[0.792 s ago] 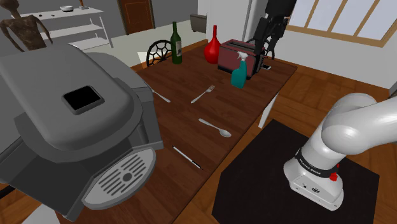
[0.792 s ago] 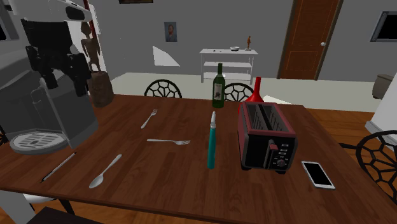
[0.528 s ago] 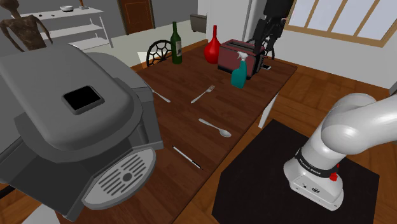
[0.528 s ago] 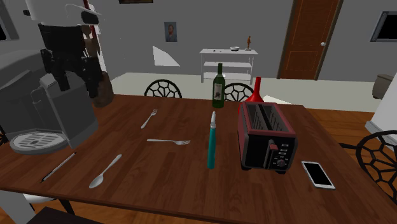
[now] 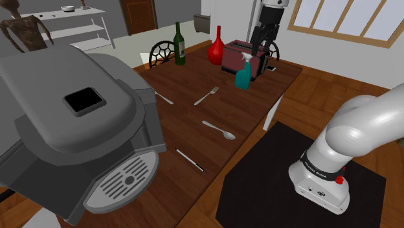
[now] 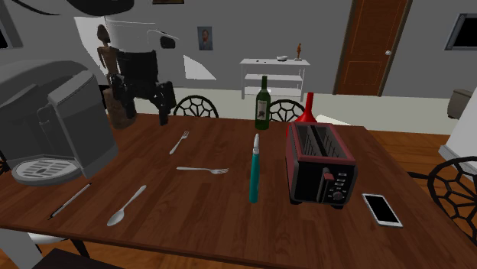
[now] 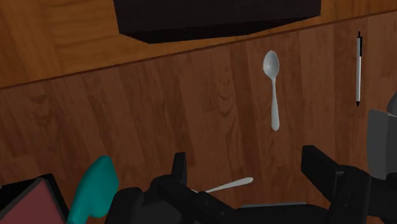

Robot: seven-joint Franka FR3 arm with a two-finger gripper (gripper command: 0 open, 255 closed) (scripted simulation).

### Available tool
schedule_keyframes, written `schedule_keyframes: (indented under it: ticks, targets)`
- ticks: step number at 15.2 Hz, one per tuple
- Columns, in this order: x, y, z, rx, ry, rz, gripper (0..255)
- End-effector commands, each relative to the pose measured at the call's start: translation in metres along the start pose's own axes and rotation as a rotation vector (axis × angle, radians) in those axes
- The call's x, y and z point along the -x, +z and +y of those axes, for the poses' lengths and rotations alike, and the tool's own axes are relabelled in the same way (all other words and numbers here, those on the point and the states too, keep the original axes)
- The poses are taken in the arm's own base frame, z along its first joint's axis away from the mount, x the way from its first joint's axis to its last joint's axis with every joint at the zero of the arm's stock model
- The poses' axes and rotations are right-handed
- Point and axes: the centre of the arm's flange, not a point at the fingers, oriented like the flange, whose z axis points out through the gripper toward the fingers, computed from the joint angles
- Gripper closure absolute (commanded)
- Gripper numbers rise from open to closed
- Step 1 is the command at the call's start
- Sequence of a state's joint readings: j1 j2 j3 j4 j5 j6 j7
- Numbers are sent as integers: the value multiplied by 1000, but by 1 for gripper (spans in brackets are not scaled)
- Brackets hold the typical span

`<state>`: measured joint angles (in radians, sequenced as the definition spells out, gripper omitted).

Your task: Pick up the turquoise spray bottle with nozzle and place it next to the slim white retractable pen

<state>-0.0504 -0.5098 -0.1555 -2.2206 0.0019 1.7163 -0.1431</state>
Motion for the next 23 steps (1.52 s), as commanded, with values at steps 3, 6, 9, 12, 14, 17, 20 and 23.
schedule_keyframes:
  ticks: [3, 6, 9, 12, 14, 17, 20, 23]
  targets:
    - [-27, 18, 39, 13, -3, -3, 0]
    - [-51, 30, 67, 22, -4, -5, 0]
    - [-74, 41, 96, 31, -5, -7, 0]
    - [-97, 53, 124, 40, -6, -9, 0]
    - [-113, 60, 144, 46, -7, -11, 0]
    - [-136, 71, 172, 55, -8, -13, 0]
    - [-160, 82, 201, 64, -9, -15, 0]
    - [-183, 93, 230, 73, -10, -17, 0]
